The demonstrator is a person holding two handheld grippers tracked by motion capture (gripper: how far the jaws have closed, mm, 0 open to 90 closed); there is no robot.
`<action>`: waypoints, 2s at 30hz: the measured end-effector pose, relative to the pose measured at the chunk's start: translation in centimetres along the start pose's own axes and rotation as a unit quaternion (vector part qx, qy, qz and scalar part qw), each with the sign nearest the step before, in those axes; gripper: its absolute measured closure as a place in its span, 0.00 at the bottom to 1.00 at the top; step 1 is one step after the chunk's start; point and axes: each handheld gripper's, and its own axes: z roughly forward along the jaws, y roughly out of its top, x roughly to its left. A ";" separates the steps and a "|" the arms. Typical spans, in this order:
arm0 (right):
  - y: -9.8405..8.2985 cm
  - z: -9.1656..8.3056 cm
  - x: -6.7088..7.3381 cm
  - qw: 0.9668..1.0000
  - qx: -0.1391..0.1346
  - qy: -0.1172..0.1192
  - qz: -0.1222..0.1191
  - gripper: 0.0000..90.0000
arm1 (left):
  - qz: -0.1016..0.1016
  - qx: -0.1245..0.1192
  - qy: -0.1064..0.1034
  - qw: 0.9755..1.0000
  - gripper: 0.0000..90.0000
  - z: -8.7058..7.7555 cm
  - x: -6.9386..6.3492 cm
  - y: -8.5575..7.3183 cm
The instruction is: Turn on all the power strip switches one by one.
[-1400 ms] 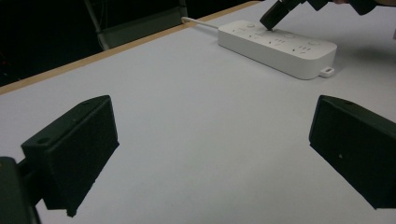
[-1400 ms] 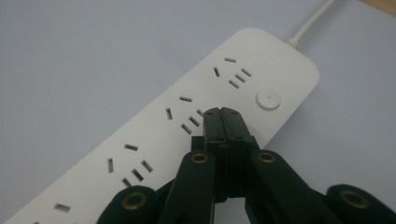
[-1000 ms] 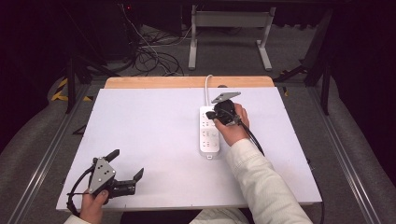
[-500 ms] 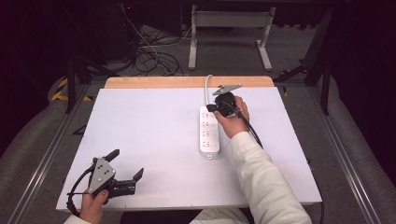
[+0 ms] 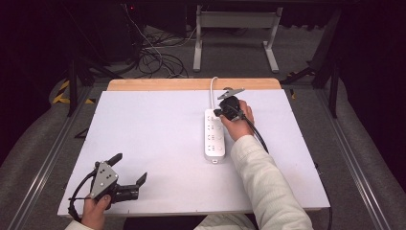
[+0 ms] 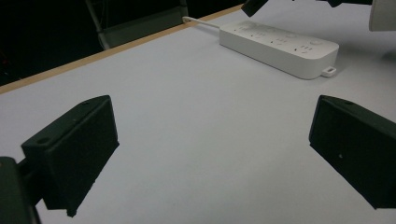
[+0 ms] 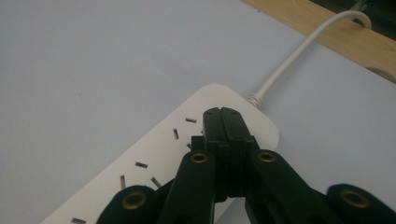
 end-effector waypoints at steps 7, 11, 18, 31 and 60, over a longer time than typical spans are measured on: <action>-0.5 0.4 -0.2 1.000 0.013 -0.005 0.000 1.00 | 0.003 0.001 0.001 1.000 0.02 0.0 0.0 0.0; -0.7 0.5 -0.3 1.000 0.018 -0.005 0.003 1.00 | 0.004 0.000 0.001 1.000 0.02 0.0 0.0 0.0; -1.0 0.7 -0.3 1.000 0.018 -0.003 0.004 1.00 | 0.004 0.001 0.001 1.000 0.02 0.0 0.0 0.0; -1.4 0.6 -0.5 1.000 0.013 0.000 0.017 1.00 | 0.002 -0.001 0.000 1.000 0.02 0.0 0.0 0.0; -1.3 1.0 0.0 1.000 0.013 -0.002 0.014 1.00 | 0.005 0.002 -0.001 1.000 0.02 0.1 -0.1 0.0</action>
